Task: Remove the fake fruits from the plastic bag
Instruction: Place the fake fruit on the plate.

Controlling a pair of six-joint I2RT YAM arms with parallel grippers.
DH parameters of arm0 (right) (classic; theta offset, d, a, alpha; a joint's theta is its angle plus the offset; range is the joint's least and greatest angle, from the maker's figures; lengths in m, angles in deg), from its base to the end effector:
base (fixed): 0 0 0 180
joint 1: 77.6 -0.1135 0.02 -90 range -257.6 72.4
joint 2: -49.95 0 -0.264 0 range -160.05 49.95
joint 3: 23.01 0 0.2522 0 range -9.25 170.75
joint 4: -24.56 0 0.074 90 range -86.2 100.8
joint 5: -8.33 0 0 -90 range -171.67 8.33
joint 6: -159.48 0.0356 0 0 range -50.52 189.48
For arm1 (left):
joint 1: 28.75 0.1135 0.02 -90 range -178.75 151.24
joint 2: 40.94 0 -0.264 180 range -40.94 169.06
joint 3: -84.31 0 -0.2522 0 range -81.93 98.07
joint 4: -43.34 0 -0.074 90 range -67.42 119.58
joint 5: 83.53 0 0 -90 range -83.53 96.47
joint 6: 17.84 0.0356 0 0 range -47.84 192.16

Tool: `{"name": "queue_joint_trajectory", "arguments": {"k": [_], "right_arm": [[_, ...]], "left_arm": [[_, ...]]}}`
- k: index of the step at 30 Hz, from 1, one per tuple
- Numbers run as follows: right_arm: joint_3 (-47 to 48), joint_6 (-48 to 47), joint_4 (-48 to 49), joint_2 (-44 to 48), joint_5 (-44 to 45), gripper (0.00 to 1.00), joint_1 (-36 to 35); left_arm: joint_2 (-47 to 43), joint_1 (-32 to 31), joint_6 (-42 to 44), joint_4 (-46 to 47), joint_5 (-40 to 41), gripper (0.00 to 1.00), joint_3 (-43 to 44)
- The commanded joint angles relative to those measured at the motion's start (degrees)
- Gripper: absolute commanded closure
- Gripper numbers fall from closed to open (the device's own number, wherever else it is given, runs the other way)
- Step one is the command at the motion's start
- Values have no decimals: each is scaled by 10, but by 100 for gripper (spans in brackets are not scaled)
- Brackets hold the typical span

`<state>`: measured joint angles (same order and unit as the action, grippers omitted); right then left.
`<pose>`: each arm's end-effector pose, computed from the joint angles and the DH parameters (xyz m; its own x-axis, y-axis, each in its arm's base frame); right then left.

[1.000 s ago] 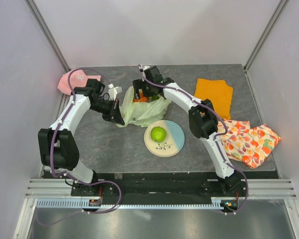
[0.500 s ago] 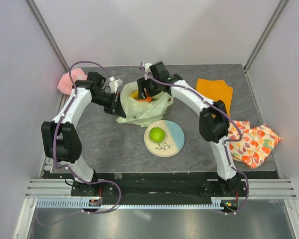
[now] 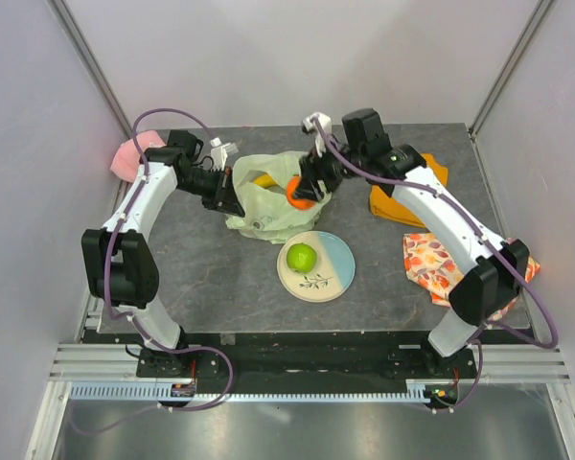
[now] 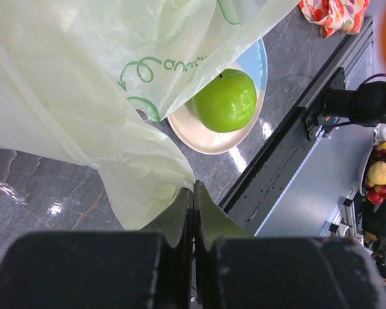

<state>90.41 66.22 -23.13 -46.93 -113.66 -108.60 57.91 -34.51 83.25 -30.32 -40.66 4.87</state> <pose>0.3182 0.2132 0.3935 -0.3957 -0.2941 -0.8700 -0.8493 0.4775 0.2249 0.3388 -0.0604 0.2885 -0.8717 0.2195 -0.4381 0.4707 0.6235 -0.6242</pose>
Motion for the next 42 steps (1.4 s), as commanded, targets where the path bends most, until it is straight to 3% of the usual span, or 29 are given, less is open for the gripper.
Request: {"name": "queue_joint_trajectory", "arguments": {"k": [1, 4, 10, 19, 31, 34, 36, 37, 38, 42], "right_arm": [[-132, -165, -134, 85, 18, 59, 16], [-213, -162, -136, 125, 29, 59, 30], [-263, -156, -72, 70, 53, 60, 38], [-238, -129, -3, -67, 40, 58, 38], [-173, -90, 31, -138, 4, 54, 37], [-170, -79, 39, -140, -15, 46, 36], [-170, -64, 40, -140, -5, 33, 34], [-170, -57, 41, -139, 3, 9, 34], [-168, -52, 38, -134, 11, 2, 34], [-129, -75, -18, -83, 18, 2, 57]], "left_arm": [[-11, -2, -12, 9, -25, 98, 23], [-16, -2, -16, 9, -30, 98, 26], [-25, -2, -13, 9, -24, 98, 21], [-45, -2, -9, 9, -12, 98, -1], [-45, -2, -7, 9, -9, 98, -12], [-38, -3, -7, 8, -12, 98, -5], [-31, -3, -7, 8, -15, 98, -1], [-30, -3, -6, 8, -16, 98, 2], [-29, -4, -7, 7, -16, 98, 3], [-23, -5, -6, 7, -24, 98, 7]]}}
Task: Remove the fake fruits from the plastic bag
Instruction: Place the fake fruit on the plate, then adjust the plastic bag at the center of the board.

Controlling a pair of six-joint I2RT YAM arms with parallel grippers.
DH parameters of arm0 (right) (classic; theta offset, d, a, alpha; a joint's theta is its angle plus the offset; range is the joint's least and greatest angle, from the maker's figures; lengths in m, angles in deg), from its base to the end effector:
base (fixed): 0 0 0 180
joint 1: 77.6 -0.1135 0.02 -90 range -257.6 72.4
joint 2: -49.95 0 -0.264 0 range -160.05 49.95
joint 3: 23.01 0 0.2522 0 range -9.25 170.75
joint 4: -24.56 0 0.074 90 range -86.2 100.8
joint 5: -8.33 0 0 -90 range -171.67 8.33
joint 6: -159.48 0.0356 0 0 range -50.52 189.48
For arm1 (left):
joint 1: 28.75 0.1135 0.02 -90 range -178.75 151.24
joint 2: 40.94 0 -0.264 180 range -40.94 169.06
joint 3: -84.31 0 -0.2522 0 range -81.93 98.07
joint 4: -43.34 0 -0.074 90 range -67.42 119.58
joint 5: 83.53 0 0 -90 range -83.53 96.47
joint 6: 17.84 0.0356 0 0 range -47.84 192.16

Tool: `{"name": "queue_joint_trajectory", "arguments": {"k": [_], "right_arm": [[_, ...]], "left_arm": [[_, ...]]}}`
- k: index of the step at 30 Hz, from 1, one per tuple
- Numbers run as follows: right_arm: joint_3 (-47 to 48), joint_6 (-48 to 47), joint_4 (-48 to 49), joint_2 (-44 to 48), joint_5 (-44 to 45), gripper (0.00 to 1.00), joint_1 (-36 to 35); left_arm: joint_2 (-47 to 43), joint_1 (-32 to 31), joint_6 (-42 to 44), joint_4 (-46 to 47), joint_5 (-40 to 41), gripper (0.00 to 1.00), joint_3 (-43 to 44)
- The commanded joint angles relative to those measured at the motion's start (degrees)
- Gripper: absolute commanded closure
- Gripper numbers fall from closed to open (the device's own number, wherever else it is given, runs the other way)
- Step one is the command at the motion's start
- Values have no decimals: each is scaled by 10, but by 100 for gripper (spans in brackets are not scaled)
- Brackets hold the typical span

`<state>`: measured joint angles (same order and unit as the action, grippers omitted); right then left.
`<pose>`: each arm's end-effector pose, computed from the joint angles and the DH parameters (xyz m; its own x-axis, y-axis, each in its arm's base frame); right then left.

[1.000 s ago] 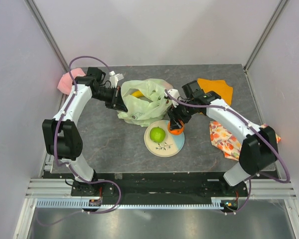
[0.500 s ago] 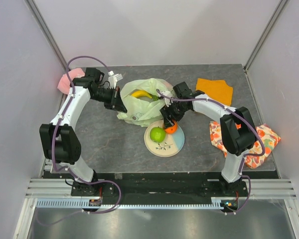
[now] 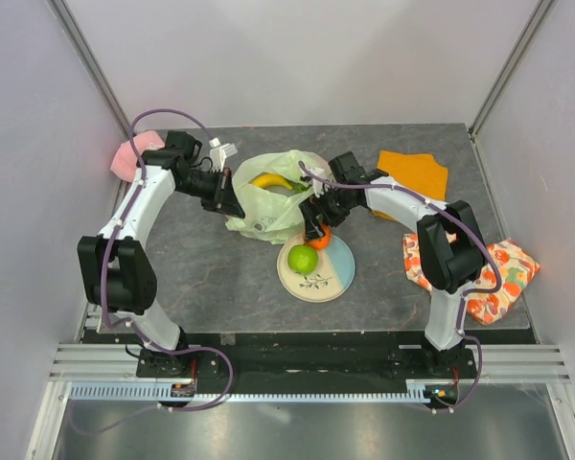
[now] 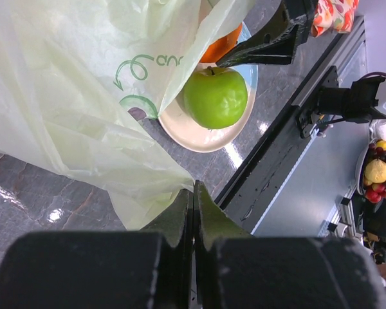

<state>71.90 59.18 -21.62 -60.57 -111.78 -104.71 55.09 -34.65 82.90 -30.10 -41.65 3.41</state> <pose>0.3523 0.2004 0.2005 -0.6635 -0.5135 -0.5441 -0.7358 0.5795 0.3504 0.3279 -0.0605 0.2975 -0.8613 0.2141 -0.4607 0.4865 0.6091 -0.6264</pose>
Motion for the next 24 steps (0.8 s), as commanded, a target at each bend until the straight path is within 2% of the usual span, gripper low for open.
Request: {"name": "queue_joint_trajectory", "arguments": {"k": [1, 3, 7, 8, 11, 13, 14, 15, 18, 24], "right_arm": [[73, -13, -76, 61, 0, 2, 23], [145, -40, -141, 79, 4, 2, 37], [274, -87, -199, 90, -14, 2, 46], [306, -88, -198, 88, -35, 2, 47], [321, -34, -137, 68, -61, 2, 43], [316, 5, -71, 40, -62, 10, 31], [327, 9, -58, 28, -64, 14, 25], [335, 9, -45, -3, -62, 23, 10], [376, 15, -31, -65, -58, 34, -22], [447, 71, -12, -187, 6, 44, -51]], "left_arm": [[8, -3, -4, 4, -15, 98, 23], [11, -4, -2, 4, -18, 98, 25], [14, -6, -6, 5, -26, 98, 30], [14, -8, -6, 5, -28, 98, 30], [8, -11, -8, 4, -31, 98, 22], [5, -11, -8, 4, -32, 98, 17], [1, -11, -9, 4, -34, 98, 16], [-1, -11, -8, 4, -38, 98, 17], [-9, -11, -7, 4, -43, 98, 18], [-25, -12, -5, 2, -42, 98, 11]]}}
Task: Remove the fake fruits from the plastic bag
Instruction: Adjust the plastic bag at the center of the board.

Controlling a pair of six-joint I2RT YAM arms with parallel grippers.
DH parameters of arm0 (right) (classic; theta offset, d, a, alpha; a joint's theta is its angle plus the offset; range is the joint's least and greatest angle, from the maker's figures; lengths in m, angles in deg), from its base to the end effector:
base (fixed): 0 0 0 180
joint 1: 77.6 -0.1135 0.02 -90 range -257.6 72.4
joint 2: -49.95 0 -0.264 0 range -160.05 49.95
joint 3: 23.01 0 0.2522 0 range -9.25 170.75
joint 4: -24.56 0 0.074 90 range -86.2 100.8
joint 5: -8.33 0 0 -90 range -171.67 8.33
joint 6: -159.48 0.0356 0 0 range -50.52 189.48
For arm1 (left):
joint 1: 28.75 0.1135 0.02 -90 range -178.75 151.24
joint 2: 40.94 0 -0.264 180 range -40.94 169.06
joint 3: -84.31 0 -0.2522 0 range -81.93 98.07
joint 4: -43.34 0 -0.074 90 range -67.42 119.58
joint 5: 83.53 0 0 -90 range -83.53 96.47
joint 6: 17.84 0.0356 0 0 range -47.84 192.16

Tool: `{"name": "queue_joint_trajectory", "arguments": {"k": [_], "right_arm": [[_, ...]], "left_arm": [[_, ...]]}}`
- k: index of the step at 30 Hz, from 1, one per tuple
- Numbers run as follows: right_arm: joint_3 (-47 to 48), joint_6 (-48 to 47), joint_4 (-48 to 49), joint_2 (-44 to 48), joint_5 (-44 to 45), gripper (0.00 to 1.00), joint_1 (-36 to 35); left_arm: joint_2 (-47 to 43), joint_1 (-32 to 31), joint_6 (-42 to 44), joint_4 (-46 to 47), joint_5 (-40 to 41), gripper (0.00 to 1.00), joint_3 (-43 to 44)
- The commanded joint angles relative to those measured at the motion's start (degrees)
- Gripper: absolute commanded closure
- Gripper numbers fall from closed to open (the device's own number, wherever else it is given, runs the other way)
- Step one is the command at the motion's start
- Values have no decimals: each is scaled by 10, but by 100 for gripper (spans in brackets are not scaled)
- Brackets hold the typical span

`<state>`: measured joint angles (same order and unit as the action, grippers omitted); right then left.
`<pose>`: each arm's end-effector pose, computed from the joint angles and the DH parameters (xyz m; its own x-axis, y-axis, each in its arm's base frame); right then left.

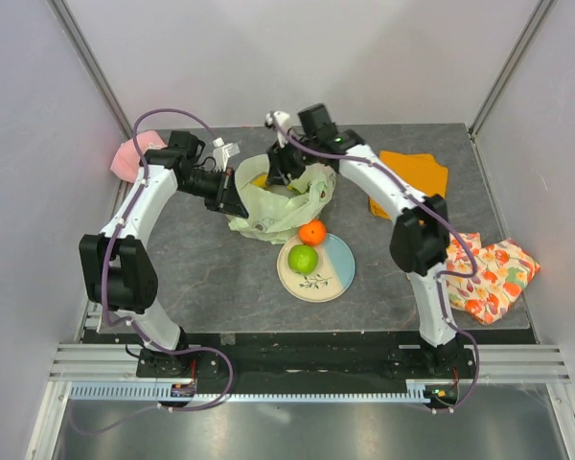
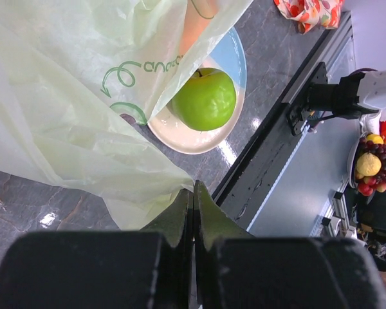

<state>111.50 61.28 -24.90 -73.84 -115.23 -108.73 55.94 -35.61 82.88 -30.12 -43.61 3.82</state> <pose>0.4140 0.2730 0.3149 -0.4161 -0.3902 -0.8214 -0.8681 0.4392 0.2312 0.3297 -0.0672 0.2957 -0.8607 0.2238 -0.4574 0.4954 0.5755 -0.6507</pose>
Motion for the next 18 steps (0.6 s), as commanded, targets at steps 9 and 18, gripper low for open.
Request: {"name": "queue_joint_trajectory", "arguments": {"k": [9, 18], "right_arm": [[64, 82, 48, -127, 156, 31, 10], [126, 114, 80, -172, 212, 19, 42]], "left_arm": [[-52, -2, 6, -17, -18, 98, 5], [-62, -3, 18, -26, -26, 98, -36]]}}
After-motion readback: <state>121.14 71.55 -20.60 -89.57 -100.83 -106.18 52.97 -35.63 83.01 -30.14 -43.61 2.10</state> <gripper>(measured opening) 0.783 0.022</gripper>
